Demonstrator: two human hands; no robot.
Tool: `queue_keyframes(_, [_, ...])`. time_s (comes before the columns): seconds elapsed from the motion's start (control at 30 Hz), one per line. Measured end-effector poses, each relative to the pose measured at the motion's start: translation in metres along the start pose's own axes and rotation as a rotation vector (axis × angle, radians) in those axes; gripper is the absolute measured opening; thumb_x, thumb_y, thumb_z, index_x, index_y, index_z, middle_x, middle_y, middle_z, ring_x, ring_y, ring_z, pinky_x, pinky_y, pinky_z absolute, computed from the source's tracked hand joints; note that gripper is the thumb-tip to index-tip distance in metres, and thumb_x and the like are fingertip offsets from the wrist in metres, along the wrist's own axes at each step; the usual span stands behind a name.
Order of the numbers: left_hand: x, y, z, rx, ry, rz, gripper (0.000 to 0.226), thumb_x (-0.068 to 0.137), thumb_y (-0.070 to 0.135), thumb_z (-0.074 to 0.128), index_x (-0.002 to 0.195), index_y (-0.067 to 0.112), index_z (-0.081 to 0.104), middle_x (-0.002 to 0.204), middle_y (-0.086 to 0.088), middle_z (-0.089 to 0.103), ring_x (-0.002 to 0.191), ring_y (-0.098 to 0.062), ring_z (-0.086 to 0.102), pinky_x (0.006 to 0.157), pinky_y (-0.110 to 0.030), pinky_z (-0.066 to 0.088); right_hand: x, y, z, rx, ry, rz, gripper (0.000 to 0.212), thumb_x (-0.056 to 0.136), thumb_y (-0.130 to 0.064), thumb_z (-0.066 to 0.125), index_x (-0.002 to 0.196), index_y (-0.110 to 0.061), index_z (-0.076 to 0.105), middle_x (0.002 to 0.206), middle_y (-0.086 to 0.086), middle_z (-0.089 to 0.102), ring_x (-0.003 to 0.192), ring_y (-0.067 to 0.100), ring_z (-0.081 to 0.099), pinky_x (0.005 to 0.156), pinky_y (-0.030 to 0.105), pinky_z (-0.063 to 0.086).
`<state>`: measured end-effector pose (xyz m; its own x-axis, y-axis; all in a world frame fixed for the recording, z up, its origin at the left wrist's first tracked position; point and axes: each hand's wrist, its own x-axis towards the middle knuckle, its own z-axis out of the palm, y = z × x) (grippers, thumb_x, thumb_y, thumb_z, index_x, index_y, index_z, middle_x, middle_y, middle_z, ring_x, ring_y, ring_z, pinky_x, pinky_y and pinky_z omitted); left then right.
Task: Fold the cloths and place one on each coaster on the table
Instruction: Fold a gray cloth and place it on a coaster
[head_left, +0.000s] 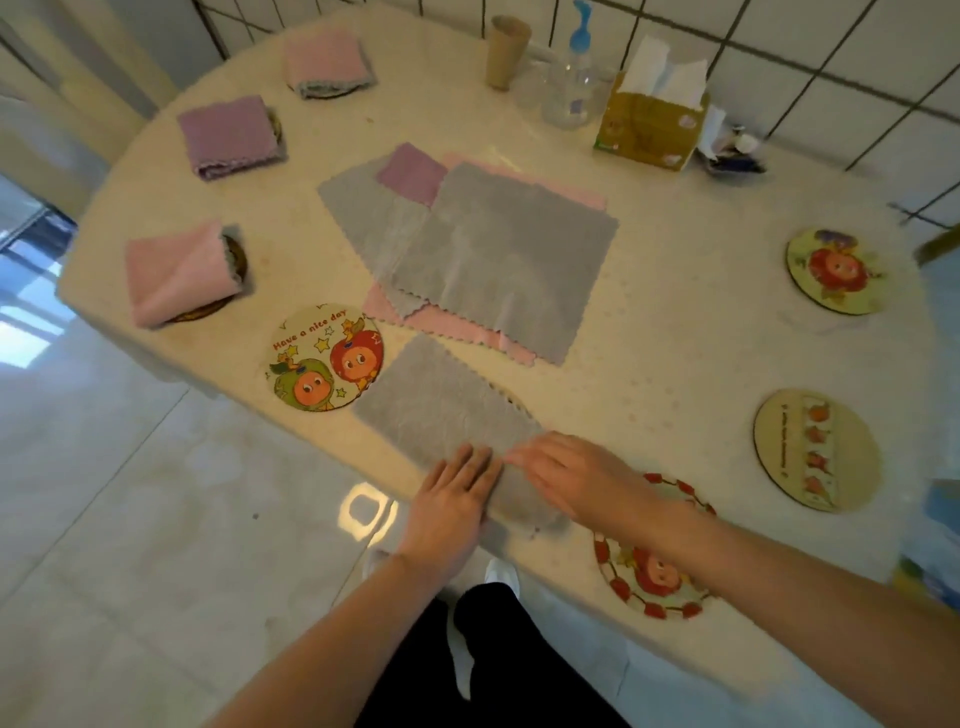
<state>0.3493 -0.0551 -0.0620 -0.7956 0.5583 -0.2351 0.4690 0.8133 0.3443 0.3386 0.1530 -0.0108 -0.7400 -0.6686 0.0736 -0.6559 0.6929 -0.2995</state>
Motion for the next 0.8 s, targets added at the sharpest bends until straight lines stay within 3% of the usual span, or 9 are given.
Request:
queue_keyframes(0.13, [-0.004, 0.004, 0.008, 0.022, 0.035, -0.069, 0.063, 0.077, 0.027, 0.074, 0.136, 0.02, 0.051, 0.139, -0.004, 0.053, 0.128, -0.027, 0.05, 0.103, -0.044, 0.039, 0.039, 0.056, -0.003, -0.062, -0.173, -0.096, 0.053, 0.08, 0.004, 0.062, 0.129, -0.013, 0.054, 0.13, 0.007, 0.058, 0.116, 0.022, 0.056, 0.091, 0.035, 0.051])
queue_keyframes(0.3, [-0.01, 0.002, 0.005, -0.123, 0.092, -0.088, 0.053, 0.088, 0.038, 0.043, 0.137, 0.02, 0.05, 0.14, -0.004, 0.052, 0.129, -0.027, 0.048, 0.103, -0.045, 0.042, 0.069, 0.089, 0.007, -0.201, -0.436, -0.491, 0.053, 0.092, -0.011, 0.052, 0.141, -0.021, 0.036, 0.148, 0.006, 0.038, 0.13, 0.022, 0.044, 0.099, 0.038, 0.044])
queue_keyframes(0.37, [-0.012, -0.002, 0.001, -0.253, 0.087, -0.082, 0.055, 0.089, 0.04, 0.037, 0.14, 0.02, 0.045, 0.145, -0.003, 0.046, 0.135, -0.024, 0.04, 0.111, -0.04, 0.035, 0.068, 0.101, 0.01, -0.231, -0.49, -0.544, 0.059, 0.092, -0.011, 0.051, 0.145, -0.023, 0.028, 0.153, 0.005, 0.03, 0.133, 0.021, 0.039, 0.103, 0.035, 0.04])
queue_keyframes(0.47, [-0.012, -0.008, -0.011, -0.442, 0.11, -0.114, 0.046, 0.097, 0.029, 0.043, 0.143, 0.024, 0.04, 0.148, 0.006, 0.037, 0.138, -0.009, 0.03, 0.113, -0.014, 0.013, 0.065, 0.106, 0.012, -0.179, -0.502, -0.516, 0.06, 0.094, -0.015, 0.049, 0.147, -0.024, 0.024, 0.154, 0.004, 0.027, 0.134, 0.019, 0.037, 0.105, 0.03, 0.034])
queue_keyframes(0.53, [-0.011, -0.013, -0.02, -0.6, 0.106, -0.18, 0.043, 0.098, 0.022, 0.047, 0.14, 0.028, 0.044, 0.145, 0.01, 0.042, 0.133, -0.004, 0.036, 0.109, -0.008, 0.016, 0.067, 0.104, 0.011, -0.068, -0.506, -0.452, 0.059, 0.089, -0.016, 0.054, 0.143, -0.023, 0.032, 0.15, 0.001, 0.036, 0.131, 0.017, 0.041, 0.103, 0.031, 0.038])
queue_keyframes(0.63, [-0.006, -0.027, -0.023, -0.971, 0.054, -0.315, 0.034, 0.096, 0.033, 0.05, 0.129, 0.038, 0.056, 0.128, 0.014, 0.06, 0.12, -0.004, 0.052, 0.103, -0.025, 0.04, 0.078, 0.098, 0.009, 0.254, -0.502, -0.11, 0.046, 0.083, -0.014, 0.059, 0.128, -0.024, 0.054, 0.129, -0.004, 0.058, 0.113, 0.011, 0.056, 0.09, 0.027, 0.048])
queue_keyframes(0.67, [-0.003, -0.032, -0.024, -1.083, 0.079, -0.388, 0.033, 0.091, 0.044, 0.052, 0.121, 0.034, 0.062, 0.118, 0.013, 0.065, 0.112, -0.007, 0.058, 0.096, -0.029, 0.044, 0.083, 0.098, 0.012, 0.36, -0.454, 0.011, 0.038, 0.083, -0.013, 0.061, 0.12, -0.023, 0.06, 0.121, -0.003, 0.063, 0.105, 0.012, 0.06, 0.084, 0.026, 0.05])
queue_keyframes(0.73, [0.004, -0.043, -0.029, -1.255, 0.198, -0.606, 0.059, 0.077, 0.069, 0.055, 0.098, 0.015, 0.067, 0.093, 0.003, 0.068, 0.088, -0.017, 0.063, 0.08, -0.036, 0.048, 0.099, 0.095, 0.014, 0.491, -0.334, 0.203, 0.019, 0.082, -0.017, 0.065, 0.1, -0.015, 0.068, 0.107, 0.007, 0.068, 0.091, 0.021, 0.065, 0.076, 0.034, 0.054])
queue_keyframes(0.8, [0.011, -0.053, -0.035, -1.455, 0.285, -0.812, 0.054, 0.084, 0.057, 0.058, 0.096, 0.005, 0.066, 0.095, -0.008, 0.071, 0.088, -0.027, 0.067, 0.084, -0.043, 0.054, 0.12, 0.087, 0.014, 0.615, -0.238, 0.387, 0.017, 0.086, -0.027, 0.062, 0.09, -0.012, 0.067, 0.085, 0.007, 0.07, 0.076, 0.02, 0.067, 0.067, 0.039, 0.054])
